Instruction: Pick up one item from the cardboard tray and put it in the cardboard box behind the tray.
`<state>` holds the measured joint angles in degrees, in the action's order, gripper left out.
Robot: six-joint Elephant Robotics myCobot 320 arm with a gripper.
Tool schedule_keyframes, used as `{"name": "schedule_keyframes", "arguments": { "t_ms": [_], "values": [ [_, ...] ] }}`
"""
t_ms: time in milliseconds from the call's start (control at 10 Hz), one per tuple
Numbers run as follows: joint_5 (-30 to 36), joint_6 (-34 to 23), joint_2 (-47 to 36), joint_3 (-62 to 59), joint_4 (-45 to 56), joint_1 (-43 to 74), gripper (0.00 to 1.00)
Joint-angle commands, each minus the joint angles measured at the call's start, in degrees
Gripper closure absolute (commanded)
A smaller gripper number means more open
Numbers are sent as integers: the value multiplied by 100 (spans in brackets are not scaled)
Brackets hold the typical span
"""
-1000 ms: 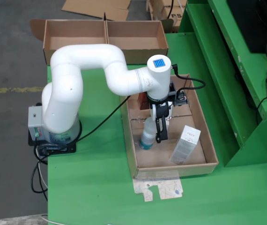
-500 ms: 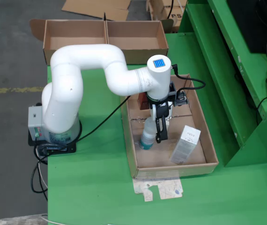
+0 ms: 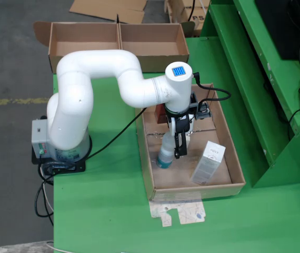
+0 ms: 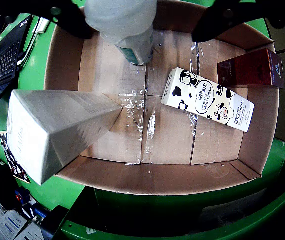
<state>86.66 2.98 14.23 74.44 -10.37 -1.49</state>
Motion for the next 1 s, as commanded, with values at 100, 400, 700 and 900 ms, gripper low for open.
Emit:
{"name": "schedule_keyframes", "arguments": {
  "t_ms": [100,400,700,900],
  "values": [
    [-26,-12,-120,-187,-58,-12,80],
    [-26,-12,-120,-187,-58,-12,100],
    [-26,-12,-120,-187,-58,-12,100],
    [-26,-12,-120,-187,-58,-12,100]
  ]
}}
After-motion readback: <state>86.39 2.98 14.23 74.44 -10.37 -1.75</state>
